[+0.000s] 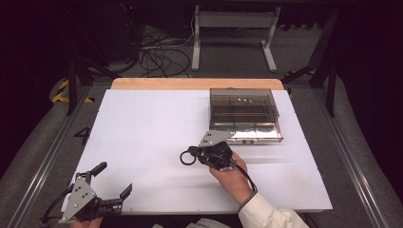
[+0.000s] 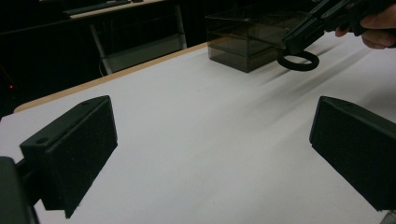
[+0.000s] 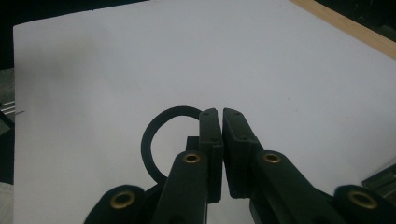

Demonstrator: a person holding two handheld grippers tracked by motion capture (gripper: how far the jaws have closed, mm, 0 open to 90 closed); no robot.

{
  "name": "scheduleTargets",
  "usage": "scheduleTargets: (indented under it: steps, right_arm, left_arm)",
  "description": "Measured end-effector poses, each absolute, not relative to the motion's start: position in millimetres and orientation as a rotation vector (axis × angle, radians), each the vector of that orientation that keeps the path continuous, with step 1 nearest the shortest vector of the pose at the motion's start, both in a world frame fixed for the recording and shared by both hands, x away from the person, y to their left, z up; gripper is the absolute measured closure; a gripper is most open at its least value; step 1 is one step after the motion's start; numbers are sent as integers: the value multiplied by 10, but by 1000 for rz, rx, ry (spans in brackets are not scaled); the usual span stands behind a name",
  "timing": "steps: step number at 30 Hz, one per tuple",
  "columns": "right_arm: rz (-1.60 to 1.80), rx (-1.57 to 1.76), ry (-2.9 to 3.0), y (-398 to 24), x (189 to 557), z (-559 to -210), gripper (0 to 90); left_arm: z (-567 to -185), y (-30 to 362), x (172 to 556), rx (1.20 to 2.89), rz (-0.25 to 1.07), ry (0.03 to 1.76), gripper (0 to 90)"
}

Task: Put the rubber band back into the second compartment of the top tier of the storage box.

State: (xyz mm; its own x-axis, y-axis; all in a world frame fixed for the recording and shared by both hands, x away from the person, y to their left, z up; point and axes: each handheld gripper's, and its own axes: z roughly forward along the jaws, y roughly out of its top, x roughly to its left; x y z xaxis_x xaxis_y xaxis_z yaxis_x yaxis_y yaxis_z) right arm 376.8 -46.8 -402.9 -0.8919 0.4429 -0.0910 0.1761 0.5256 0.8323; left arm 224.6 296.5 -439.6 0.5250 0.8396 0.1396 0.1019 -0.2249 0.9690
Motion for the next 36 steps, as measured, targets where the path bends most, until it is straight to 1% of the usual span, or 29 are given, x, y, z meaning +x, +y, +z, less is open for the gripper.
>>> scheduleTargets:
  steps: [18, 36]
  right_arm:
    - [1290, 609, 2384, -885, 3789, -3767, 870]
    - [1239, 700, 2327, -1207, 3843, -3633, 870]
  left_arm:
    - [-4395, 2963, 2253, 1676, 844, 802, 16]
    - [-4396, 2961, 2251, 1674, 837, 808, 16]
